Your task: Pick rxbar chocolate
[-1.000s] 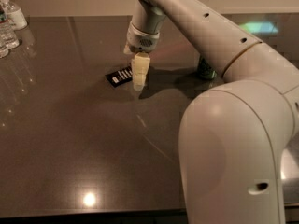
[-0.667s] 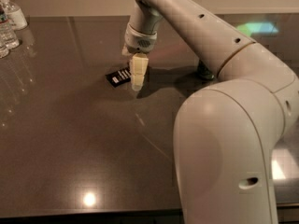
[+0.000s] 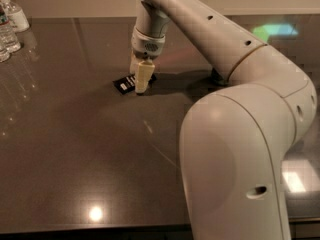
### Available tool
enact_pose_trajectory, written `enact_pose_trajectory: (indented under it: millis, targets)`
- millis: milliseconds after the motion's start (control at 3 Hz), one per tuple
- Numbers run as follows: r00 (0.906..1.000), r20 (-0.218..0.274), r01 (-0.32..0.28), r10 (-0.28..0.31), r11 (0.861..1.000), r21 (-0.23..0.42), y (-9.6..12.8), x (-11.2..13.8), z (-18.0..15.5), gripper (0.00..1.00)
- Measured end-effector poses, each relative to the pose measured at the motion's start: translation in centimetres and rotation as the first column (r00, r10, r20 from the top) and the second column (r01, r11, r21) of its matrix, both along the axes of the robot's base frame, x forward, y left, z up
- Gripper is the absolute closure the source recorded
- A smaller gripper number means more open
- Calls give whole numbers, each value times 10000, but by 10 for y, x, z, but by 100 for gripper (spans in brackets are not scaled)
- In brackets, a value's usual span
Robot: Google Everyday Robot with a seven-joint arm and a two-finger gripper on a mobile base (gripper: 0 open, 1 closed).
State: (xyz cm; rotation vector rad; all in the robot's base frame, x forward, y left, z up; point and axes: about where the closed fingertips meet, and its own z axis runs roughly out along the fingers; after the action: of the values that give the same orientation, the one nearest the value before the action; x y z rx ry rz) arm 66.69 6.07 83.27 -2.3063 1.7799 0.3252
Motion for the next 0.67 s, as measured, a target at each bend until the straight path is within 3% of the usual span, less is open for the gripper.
enact_pose_trajectory:
  millis: [667]
  targets:
    - [10000, -27, -59, 60, 10000, 50, 0, -2, 4, 87]
